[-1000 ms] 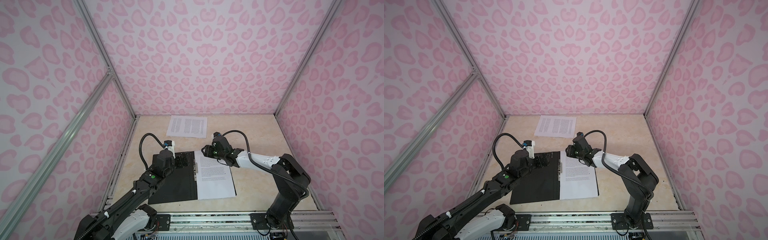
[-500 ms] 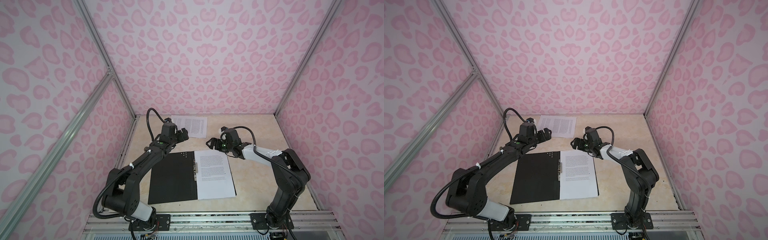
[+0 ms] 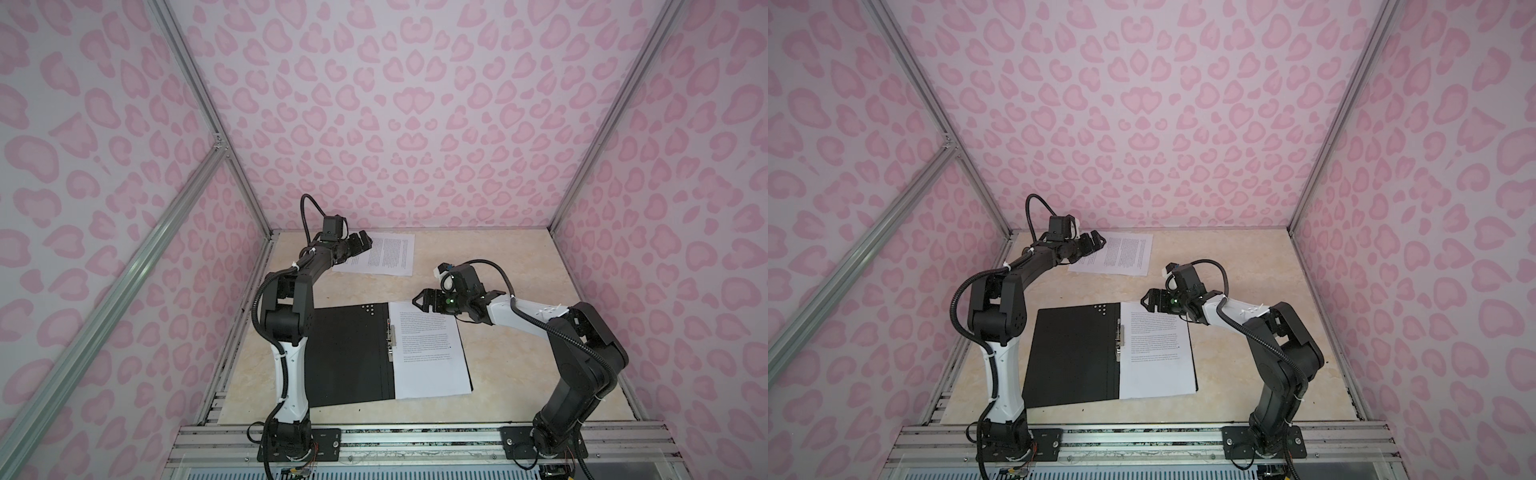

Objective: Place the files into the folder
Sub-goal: 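Raise both grippers and move them toward the loose white sheet beyond the folder, then pinch the loose sheet's edge with right gripper while left gripper presses it down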

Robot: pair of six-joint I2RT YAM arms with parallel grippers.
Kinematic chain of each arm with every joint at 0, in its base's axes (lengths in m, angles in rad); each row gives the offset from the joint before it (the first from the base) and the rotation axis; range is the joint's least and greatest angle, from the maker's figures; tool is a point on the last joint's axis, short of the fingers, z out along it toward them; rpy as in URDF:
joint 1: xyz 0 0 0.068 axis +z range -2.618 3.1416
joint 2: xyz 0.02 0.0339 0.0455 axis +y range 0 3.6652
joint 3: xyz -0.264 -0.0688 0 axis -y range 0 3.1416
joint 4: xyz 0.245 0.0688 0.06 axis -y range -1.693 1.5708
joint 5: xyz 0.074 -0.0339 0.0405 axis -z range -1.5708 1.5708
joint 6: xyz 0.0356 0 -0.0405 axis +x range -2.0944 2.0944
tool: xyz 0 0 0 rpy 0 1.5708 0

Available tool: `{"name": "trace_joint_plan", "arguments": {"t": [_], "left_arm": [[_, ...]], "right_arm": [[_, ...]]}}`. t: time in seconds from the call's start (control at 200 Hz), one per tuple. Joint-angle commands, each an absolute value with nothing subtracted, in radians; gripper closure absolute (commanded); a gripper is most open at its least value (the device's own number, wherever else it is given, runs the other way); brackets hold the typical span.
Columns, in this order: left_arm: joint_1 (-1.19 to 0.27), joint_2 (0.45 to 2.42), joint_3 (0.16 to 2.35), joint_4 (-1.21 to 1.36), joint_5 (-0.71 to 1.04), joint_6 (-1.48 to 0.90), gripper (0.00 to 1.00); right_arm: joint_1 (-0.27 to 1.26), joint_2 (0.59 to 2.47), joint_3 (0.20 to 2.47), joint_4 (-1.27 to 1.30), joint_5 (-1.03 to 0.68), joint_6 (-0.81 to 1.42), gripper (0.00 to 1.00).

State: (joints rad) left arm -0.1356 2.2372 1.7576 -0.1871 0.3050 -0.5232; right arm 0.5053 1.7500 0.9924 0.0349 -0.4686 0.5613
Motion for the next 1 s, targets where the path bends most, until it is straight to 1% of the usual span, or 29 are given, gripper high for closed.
{"name": "trace_joint_plan", "arguments": {"t": [0.0, 0.2, 0.4, 0.605, 0.805, 0.895, 0.995], "left_arm": [[-0.126, 2.296, 1.812, -0.242, 0.381, -0.523, 0.00], [-0.115, 2.366, 1.836, -0.218, 0.443, -0.589, 0.01], [-0.116, 2.376, 1.810, -0.219, 0.491, -0.641, 0.02], [-0.152, 2.329, 1.701, -0.192, 0.534, -0.674, 0.03], [-0.181, 2.273, 1.589, -0.178, 0.514, -0.681, 0.04], [-0.183, 2.261, 1.551, -0.165, 0.531, -0.690, 0.04], [-0.188, 2.241, 1.510, -0.160, 0.526, -0.687, 0.04]], "right_arm": [[0.492, 1.763, 0.998, 0.008, -0.483, 0.529, 0.07], [0.444, 1.799, 1.023, 0.032, -0.491, 0.559, 0.07], [0.393, 1.902, 1.126, 0.051, -0.509, 0.593, 0.08], [0.348, 2.097, 1.339, 0.080, -0.581, 0.666, 0.11], [0.320, 2.261, 1.571, 0.042, -0.572, 0.708, 0.14], [0.309, 2.333, 1.666, 0.014, -0.575, 0.728, 0.15], [0.305, 2.375, 1.745, -0.044, -0.534, 0.734, 0.16]]}}
